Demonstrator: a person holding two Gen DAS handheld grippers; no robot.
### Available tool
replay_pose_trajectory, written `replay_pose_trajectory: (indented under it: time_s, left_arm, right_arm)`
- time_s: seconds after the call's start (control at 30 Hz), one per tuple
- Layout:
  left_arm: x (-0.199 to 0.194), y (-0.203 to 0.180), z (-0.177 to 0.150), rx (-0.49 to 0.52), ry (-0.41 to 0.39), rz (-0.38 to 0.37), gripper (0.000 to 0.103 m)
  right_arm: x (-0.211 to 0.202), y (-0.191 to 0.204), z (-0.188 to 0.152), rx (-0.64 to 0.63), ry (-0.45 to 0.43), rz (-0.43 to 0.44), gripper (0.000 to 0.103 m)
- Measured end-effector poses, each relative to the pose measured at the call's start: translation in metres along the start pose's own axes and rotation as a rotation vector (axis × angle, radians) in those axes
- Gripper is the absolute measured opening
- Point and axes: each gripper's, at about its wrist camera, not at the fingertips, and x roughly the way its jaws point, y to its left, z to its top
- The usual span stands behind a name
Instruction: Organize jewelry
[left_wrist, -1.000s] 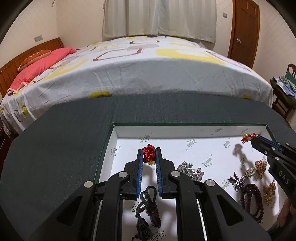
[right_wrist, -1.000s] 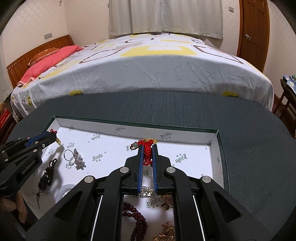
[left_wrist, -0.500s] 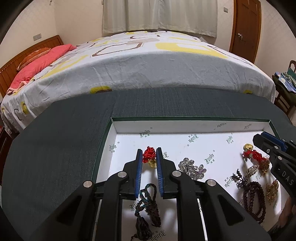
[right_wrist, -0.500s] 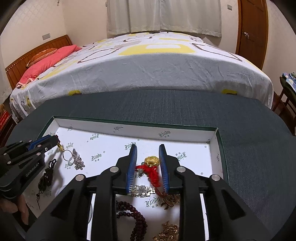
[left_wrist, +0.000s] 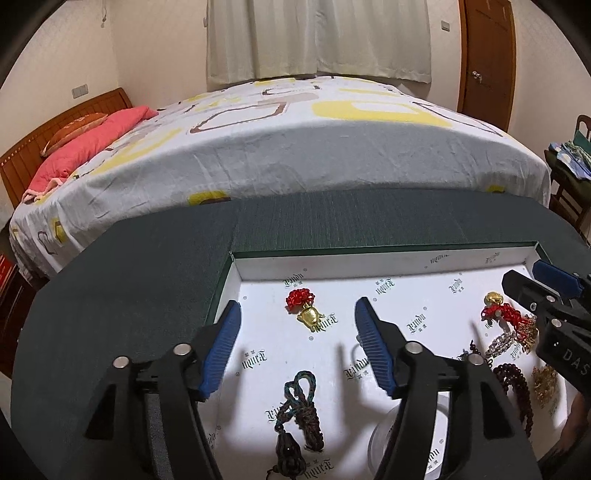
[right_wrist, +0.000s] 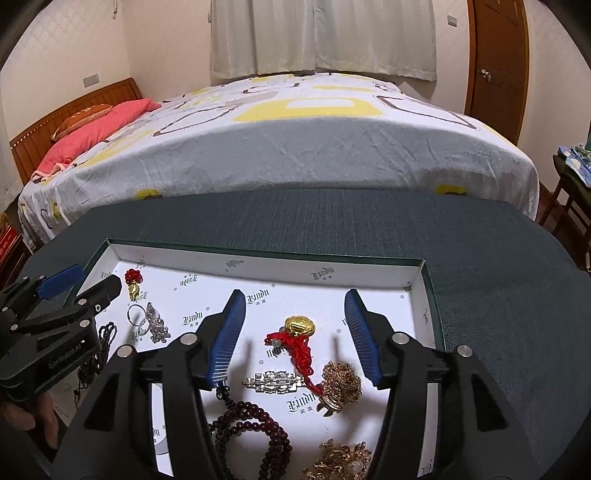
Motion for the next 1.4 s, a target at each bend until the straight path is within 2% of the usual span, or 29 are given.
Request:
replay_pose_trajectory:
  time_s: [0.2,0.4,0.5,0.87,0.93,1.03,1.07,1.4]
  left_arm:
    - [-0.014,0.001,-0.003,-0.013,-0.018,-0.018,0.066]
    - [-0.048,0.001,-0.015,-0.038,-0.051,-0.033,0.067]
    - [-0.068,0.000,-0.026,-0.046,-0.069,-0.023,0.072]
    - [-0.153,0.011,-0.073,-0.106,-0.091,-0.001,0.073]
    - [-0.165,0.012,-0.078,-0.109,-0.098,0.013,0.076]
    - [-0.190,0.014,-0.088,-0.108,-0.121,0.046,0.077]
    - [-0.199,0.015,-0.091,-0.115,-0.129,0.052,0.077]
    - [-0.267,0.024,-0.110,-0.137,-0.191,0.094,0.079]
  right_arm:
    - [-0.013,-0.001,-0.001,0.004,-0.024,-0.002,0.065]
    - [-0.042,0.000,-0.012,-0.016,-0.054,-0.005,0.065]
    - [-0.062,-0.002,-0.024,-0.019,-0.059,-0.001,0.065]
    - [-0.149,-0.017,-0.074,-0.019,-0.079,0.008,0.066]
    - [-0.165,-0.019,-0.081,-0.017,-0.088,0.010,0.066]
    - [-0.193,-0.019,-0.089,-0.029,-0.117,0.004,0.068]
    - [-0.201,-0.019,-0.091,-0.034,-0.128,0.001,0.073]
    - [-0.275,-0.017,-0.106,-0.049,-0.203,-0.012,0.075]
